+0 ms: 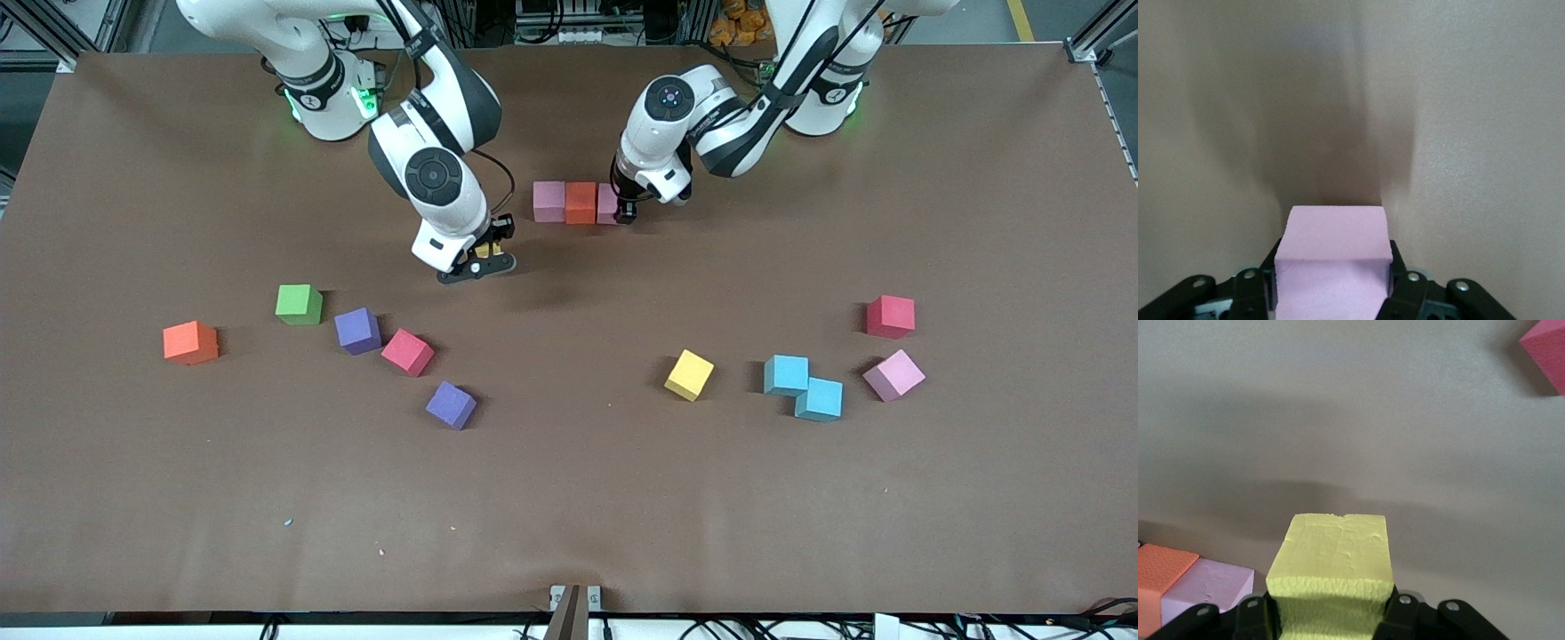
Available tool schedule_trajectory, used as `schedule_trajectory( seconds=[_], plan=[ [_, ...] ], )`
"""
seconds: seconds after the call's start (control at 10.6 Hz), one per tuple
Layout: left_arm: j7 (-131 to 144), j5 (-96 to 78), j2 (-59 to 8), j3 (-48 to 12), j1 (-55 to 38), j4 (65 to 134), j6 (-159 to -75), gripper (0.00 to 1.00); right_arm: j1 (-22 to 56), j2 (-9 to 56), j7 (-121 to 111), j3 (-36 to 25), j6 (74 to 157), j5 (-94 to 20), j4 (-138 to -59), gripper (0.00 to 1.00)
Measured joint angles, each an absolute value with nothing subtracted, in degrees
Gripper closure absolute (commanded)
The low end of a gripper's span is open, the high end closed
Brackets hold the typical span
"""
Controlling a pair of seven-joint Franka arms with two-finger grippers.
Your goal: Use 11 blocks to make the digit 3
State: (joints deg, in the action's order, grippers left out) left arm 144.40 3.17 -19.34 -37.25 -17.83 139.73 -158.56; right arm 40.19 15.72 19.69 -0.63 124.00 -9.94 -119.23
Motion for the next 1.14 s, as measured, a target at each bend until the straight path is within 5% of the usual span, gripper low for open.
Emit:
schedule_trajectory(
  seconds=[0.95,1.04,1.14],
  plan=[
    [144.4,3.17,-20.25,-37.0,-17.84,139.07,-158.56,0.98,40.78,16.97,19.69,-0.55,124.27,-9.94,-117.93,0.82],
    [144.4,3.17,-20.32,-37.0,-17.84,138.99,-158.56,0.89,40.94,17.18,19.69,-0.53,124.27,-9.94,-117.59,0.82],
    [144.4,3.17,-20.55,-36.98,-17.84,138.72,-158.47,0.56,40.95,17.26,19.69,-0.53,124.27,-9.94,-117.34,0.82]
  ],
)
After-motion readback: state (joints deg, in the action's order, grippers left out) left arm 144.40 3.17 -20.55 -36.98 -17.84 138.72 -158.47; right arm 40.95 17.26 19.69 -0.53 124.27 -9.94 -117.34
